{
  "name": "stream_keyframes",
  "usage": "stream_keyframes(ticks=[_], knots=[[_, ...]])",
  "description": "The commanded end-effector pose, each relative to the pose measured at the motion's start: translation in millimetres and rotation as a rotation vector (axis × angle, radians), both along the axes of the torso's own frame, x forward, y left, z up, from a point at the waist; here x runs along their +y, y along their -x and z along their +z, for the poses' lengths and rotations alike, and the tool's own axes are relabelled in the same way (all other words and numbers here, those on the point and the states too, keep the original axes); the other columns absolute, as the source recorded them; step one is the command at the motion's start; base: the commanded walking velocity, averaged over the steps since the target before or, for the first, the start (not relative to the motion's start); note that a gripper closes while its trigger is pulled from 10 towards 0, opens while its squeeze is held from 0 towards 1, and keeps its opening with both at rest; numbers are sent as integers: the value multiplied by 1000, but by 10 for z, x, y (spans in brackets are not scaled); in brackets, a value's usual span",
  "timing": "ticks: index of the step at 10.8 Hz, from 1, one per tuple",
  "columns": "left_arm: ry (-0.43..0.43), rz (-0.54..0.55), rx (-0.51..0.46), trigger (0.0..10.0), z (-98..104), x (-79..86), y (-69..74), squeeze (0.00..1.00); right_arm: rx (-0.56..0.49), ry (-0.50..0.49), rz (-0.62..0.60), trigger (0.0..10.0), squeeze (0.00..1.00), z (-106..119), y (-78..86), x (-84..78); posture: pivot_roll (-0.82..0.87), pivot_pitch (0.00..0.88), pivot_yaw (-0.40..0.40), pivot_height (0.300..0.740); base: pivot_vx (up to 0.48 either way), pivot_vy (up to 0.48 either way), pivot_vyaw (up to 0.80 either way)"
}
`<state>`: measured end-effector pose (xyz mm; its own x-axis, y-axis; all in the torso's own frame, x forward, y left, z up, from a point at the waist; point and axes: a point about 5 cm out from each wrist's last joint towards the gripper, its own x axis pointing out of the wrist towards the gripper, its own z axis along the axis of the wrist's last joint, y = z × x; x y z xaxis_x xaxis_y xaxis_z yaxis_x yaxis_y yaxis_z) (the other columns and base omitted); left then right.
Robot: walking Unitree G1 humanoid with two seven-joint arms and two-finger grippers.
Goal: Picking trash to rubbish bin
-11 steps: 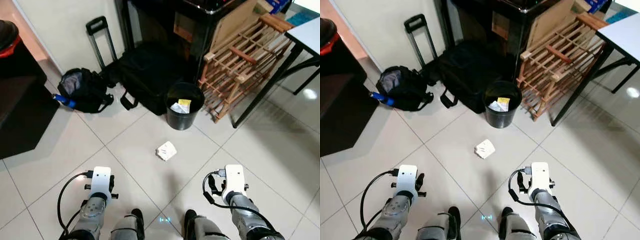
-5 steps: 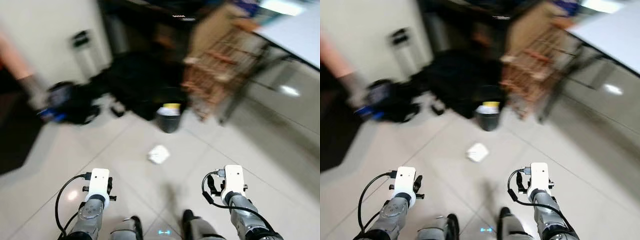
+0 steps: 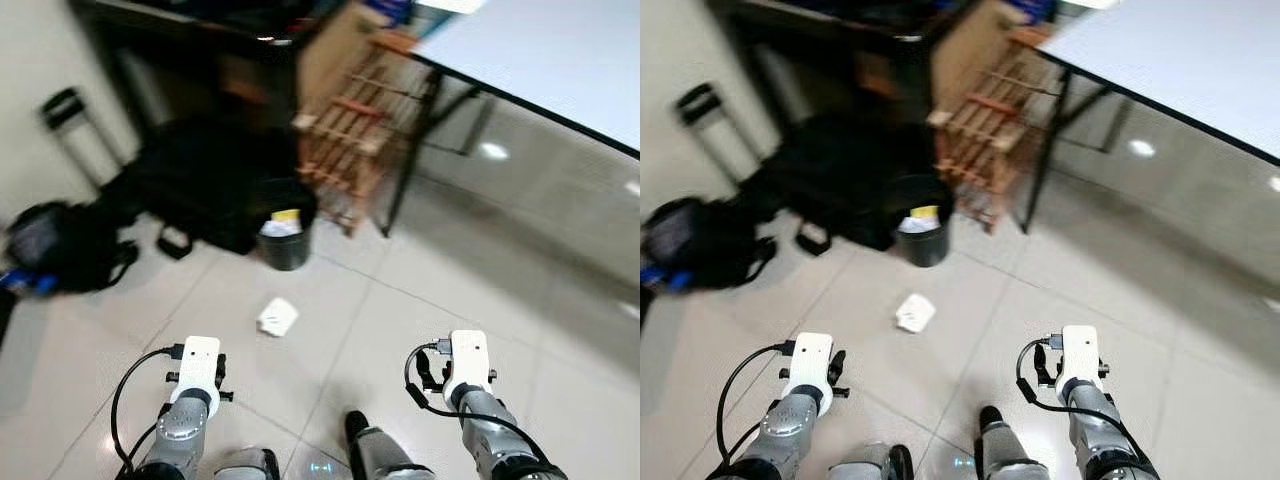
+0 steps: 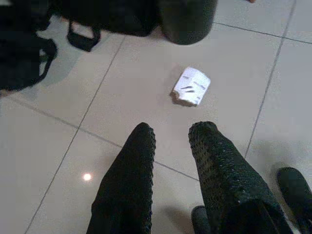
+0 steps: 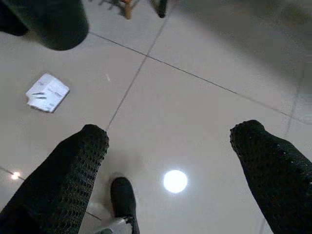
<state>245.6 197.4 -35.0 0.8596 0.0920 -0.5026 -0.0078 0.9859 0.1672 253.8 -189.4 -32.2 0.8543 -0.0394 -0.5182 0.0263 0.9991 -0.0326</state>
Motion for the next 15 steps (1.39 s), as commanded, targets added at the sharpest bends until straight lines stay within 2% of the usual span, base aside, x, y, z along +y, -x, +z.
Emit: stream_keyframes(ticks=[1,15], knots=[[-3,-2,35,10000,-51,20,61,0,32,-3,-13,10000,0,-52,59,-11,-9,227,46,740,0,0,-781],[-4,-4,37,10000,-48,28,56,0,24,3,-14,10000,0,-41,46,-12,-10,220,50,740,0,0,-781]])
